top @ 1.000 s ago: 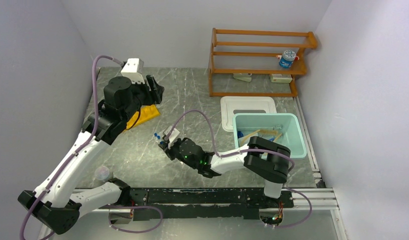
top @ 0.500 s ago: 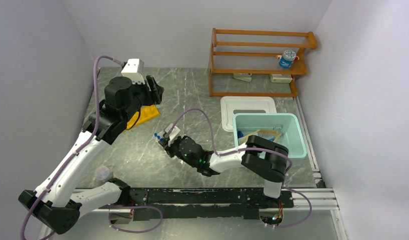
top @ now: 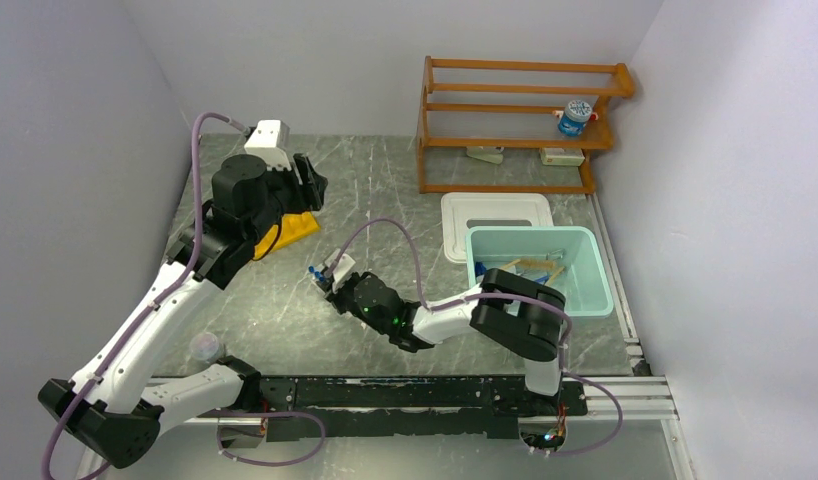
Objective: Organize the chemistry lab equipment
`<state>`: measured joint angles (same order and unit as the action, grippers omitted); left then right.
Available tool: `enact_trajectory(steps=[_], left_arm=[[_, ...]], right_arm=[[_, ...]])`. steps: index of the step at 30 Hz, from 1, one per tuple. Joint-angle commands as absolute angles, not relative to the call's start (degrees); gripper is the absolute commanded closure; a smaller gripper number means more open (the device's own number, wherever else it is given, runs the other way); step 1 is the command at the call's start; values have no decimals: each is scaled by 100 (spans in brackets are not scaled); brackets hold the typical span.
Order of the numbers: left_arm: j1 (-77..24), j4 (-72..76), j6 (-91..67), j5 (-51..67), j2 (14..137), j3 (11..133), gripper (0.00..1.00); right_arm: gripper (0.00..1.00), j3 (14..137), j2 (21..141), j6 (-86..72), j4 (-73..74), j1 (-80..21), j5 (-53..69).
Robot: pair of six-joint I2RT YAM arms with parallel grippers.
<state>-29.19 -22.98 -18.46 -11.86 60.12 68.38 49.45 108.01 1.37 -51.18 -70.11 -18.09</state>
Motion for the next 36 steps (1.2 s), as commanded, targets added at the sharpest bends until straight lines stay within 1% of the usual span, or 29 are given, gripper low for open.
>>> enact_trajectory(steps=[1,10,17,27,33,36], left_arm=[[-2865,-2383,-1858,-1273,5975,6807,37],[-2848,-2401,-1848,-1272,5994,6802,37],[-2839,-2396,-1838,-1284,6003,6775,37],[-2817,-2362,-1844,-1272,6011,6711,37],[-2792,-2364,-1837,-1273,5998,6698,37],[-2786,-2369,-1839,-1253,5994,6701,37]], right_arm=[[92,5080,10926,248,-5386,-6969,-1944],[92,5102,11079,187,-5348,-6918,-1886],[87,5102,11156,114,-5295,-6880,-1753],[84,5250,11285,18,-5002,-6812,-1666],[80,5382,11328,-108,-4749,-6811,-1619],[76,5429,11293,-228,-4632,-6799,-1628]])
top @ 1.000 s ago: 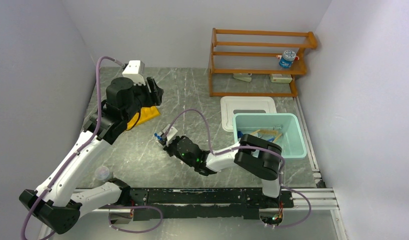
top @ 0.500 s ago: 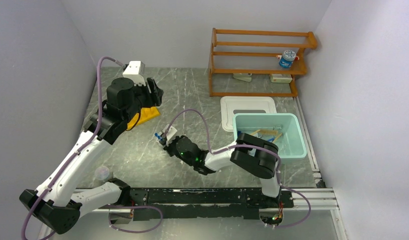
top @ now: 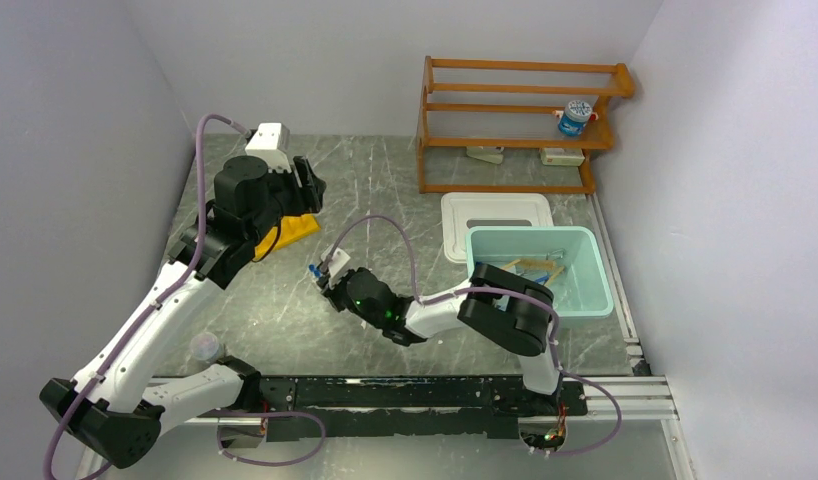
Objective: Organize the chemistry lab equipment
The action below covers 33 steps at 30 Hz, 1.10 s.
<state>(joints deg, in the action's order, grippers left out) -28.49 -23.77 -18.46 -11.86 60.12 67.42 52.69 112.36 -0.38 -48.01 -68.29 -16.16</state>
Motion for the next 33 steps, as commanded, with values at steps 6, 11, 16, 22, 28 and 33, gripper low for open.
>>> enact_trajectory(steps=[6,11,16,22,28,33], left_arm=[[-2775,-2356,-1836,-1226,6003,6699,37],[-2760,-2352,-1833,-1178,6004,6713,37],[-2743,-2338,-1842,-1131,5993,6765,36],[-2695,-2263,-1850,-1130,5980,6801,33],[-2655,-2268,-1962,-1187,6028,6720,27],[-2639,-2249,-2073,-975,5979,6385,24]], right_arm=[[60,5425,10952,-469,-4414,-6715,-1577],[49,5319,10499,-616,-4234,-6622,-1377],[44,5138,9859,-710,-3800,-6545,-1320],[45,4838,9020,-1206,-2638,-5975,-1953],[47,5561,9196,-1882,-817,-4990,-2323],[44,7293,10413,-2199,1175,-4414,-2966]])
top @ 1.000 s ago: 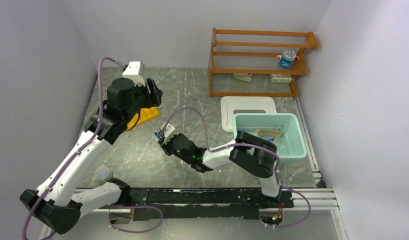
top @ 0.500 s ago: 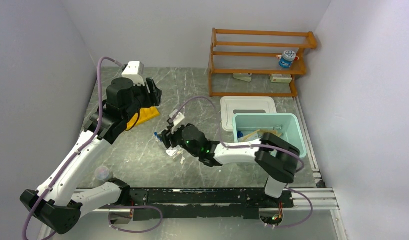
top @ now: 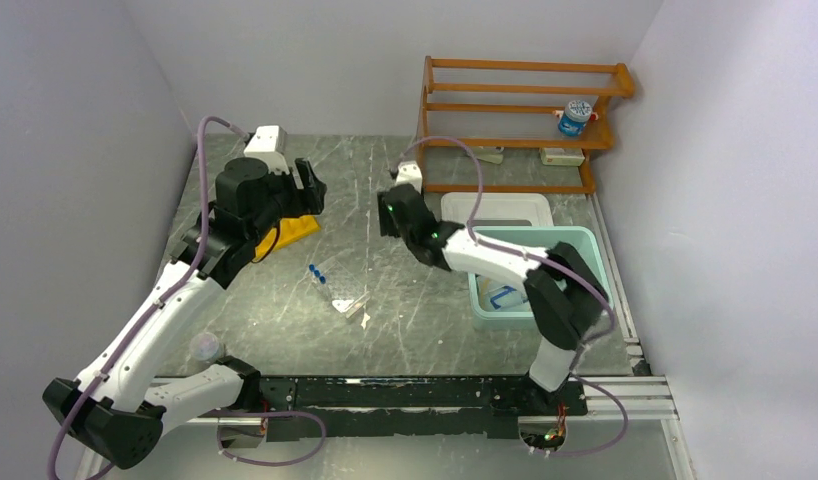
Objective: Organize the chemistry lab equipment
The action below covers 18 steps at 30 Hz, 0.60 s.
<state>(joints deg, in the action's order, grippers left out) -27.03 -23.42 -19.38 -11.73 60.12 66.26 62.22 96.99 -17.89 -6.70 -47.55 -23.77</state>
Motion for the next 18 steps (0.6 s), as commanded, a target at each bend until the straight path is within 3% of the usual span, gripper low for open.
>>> enact_trajectory(steps=[1,11,18], left_arm=[[-2637,-2242,-2108,-892,5970,6317,24],[-2619,-2004,-2536,338,6131,5718,25],[-2619,-1936,-2584,460,6248,5593,26]], right_arm=[[44,7525,10578,-2240,1360,-4315,-2997],[38,8728,11965,-2062,1670,-3575,-3365],[28,8772,12376,-2130,1895,-3360,-3458]])
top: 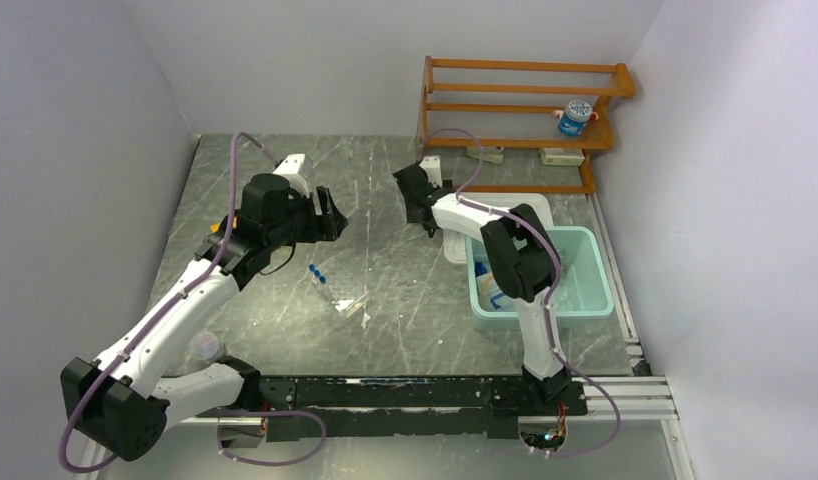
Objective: Organize the chemistry lab equipment
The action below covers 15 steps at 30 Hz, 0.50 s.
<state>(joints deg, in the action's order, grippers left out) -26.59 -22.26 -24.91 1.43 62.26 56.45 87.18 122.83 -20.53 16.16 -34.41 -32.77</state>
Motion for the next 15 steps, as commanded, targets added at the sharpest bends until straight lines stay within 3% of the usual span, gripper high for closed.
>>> enact_trajectory(steps=[1,15], left_arm=[[-2619,-1934,-2577,477,6275,5590,26],[-2619,-2004,-2540,456,6342,5589,27]], right_arm=[[28,8726,12372,-2176,1906,-3324,-3439],[31,8242,11963,-2198,1548,-3217,-3051]])
